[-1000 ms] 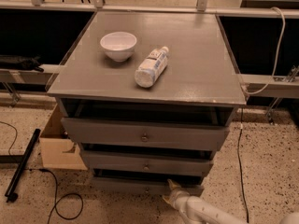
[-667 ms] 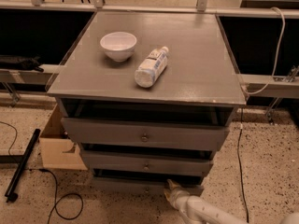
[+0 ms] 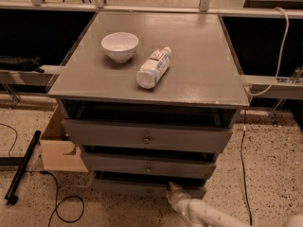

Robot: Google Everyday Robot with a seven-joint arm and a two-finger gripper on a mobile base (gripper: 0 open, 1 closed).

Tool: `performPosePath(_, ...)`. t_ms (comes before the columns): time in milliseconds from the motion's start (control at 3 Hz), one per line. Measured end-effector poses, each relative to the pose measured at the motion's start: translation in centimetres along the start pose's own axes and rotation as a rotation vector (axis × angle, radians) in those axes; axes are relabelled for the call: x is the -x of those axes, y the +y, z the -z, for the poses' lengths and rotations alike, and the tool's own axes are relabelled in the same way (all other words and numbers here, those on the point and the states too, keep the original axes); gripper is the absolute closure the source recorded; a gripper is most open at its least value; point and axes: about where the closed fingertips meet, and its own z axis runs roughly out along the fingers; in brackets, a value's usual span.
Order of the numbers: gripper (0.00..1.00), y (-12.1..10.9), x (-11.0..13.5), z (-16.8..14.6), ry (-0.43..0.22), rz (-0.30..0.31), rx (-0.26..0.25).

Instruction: Open bottom drawer

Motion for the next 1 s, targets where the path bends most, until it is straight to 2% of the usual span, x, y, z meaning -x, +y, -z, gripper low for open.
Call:
performPosePath(333, 1.00, 1.22, -0.73, 1.32, 0.013, -0.002, 0.022)
performPosePath(1000, 1.00, 1.97, -1.15, 1.99, 0.018, 0.002, 0.024)
